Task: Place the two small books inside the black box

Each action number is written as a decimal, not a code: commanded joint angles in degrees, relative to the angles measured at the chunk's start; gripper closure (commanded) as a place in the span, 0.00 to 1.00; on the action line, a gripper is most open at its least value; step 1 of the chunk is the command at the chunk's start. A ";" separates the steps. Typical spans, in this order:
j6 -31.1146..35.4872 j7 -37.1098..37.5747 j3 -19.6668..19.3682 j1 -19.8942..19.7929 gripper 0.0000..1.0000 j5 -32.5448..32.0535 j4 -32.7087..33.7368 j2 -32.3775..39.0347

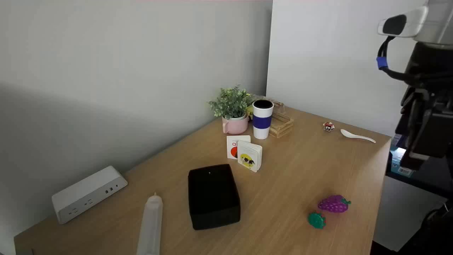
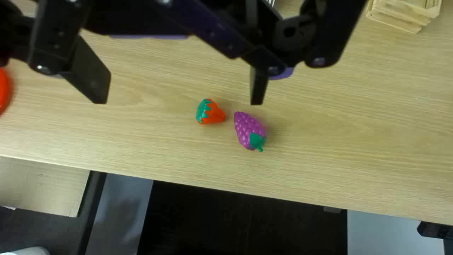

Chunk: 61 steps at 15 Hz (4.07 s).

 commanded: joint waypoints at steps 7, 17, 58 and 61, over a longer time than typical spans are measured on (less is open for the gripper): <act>4.86 0.53 -1.26 -0.52 0.00 -3.50 0.91 1.53; 26.21 11.69 -5.80 -6.81 0.00 -20.53 5.39 13.05; 17.11 -8.46 -10.60 -4.63 0.00 -0.17 41.48 49.27; 12.70 -9.39 -10.68 -5.43 0.00 0.63 49.11 55.35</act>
